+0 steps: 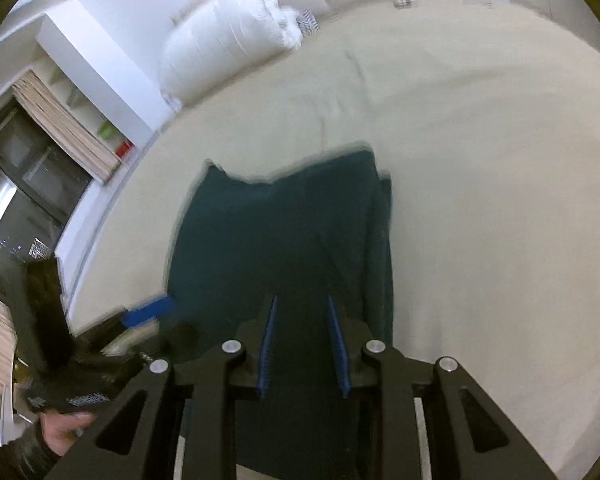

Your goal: Fold small clothes

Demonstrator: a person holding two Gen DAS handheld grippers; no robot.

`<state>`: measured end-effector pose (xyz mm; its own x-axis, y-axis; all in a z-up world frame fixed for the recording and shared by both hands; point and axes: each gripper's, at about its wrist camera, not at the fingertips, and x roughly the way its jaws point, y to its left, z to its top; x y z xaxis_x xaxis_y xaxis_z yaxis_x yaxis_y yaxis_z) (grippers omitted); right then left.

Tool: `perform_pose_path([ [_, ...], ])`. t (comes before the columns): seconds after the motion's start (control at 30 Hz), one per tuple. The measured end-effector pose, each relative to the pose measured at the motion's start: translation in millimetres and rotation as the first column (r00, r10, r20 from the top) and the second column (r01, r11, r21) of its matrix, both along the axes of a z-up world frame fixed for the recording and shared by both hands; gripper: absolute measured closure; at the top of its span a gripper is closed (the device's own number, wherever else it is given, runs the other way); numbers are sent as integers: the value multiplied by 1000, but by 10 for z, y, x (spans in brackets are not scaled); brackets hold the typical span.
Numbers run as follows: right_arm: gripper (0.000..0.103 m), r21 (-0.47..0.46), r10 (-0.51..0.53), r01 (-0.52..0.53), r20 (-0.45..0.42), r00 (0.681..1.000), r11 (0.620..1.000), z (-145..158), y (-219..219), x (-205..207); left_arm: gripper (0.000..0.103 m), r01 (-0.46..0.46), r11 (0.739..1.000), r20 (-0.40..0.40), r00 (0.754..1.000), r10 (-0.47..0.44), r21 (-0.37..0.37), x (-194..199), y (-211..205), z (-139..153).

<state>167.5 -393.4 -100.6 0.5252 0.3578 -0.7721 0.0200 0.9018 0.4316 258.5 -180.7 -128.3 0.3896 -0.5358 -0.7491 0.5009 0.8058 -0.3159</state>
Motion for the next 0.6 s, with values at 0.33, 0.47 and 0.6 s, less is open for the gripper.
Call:
perform_pose_path([
  [0.33, 79, -86, -37, 41, 48, 998, 995, 0, -112, -386, 28, 0, 999, 9, 1000, -1, 33, 3, -73, -22],
  [0.47, 57, -91, -98, 101, 42, 994, 991, 10, -276, -568, 28, 0, 999, 14, 1000, -1, 40, -12, -67, -17],
  [0.6, 57, -60, -116, 121, 74, 990, 991, 128, -328, -571, 28, -21, 1000, 6, 1000, 21, 16, -37, 25, 62],
])
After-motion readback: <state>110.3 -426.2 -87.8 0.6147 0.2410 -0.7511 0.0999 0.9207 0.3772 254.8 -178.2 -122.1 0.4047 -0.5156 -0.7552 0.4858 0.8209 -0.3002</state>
